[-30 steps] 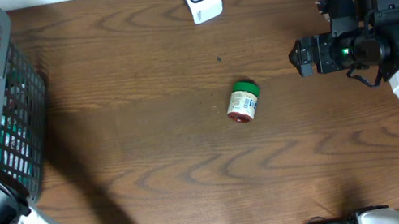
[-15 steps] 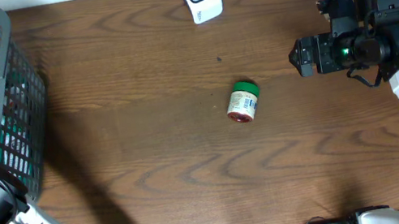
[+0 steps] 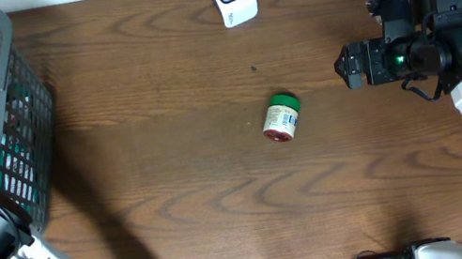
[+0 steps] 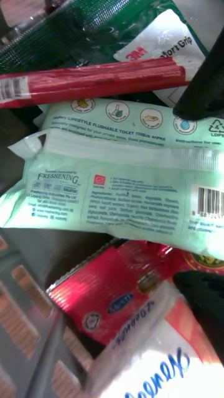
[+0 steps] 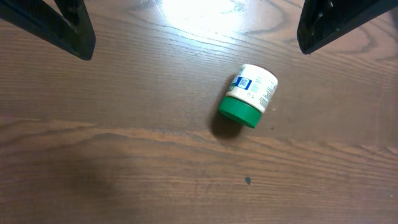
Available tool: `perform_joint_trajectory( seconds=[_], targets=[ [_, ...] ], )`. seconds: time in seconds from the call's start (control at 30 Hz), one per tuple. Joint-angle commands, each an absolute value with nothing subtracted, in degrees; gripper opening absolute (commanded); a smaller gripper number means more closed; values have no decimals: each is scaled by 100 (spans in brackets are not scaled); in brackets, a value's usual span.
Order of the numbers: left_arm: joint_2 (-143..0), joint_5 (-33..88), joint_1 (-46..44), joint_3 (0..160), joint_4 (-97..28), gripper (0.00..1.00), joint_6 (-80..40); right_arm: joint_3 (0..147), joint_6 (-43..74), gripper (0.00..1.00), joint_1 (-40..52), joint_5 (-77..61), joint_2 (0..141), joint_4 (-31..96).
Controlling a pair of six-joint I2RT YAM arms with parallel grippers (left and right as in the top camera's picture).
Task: Scan the item barcode
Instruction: 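Return the left gripper into the basket and grasp the mint-green wipes pack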
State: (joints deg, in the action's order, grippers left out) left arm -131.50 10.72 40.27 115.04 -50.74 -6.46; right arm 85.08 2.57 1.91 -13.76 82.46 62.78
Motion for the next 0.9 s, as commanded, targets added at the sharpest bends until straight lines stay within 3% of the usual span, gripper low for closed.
perform_joint_trajectory(
  seconds=[0.0,0.37,0.87],
  targets=[
    [-13268,1253,4005,11382,-5043,79,-620,8571,314,99,154,-1444,8252,6283],
    [-12654,1350,4005,11500,-4877,84,-626,8571,316,99,154,-1444,8252,6283],
    [-13279,1347,4005,11367,-4807,87,-624,8571,314,99,154,-1444,8252,6283]
  ],
)
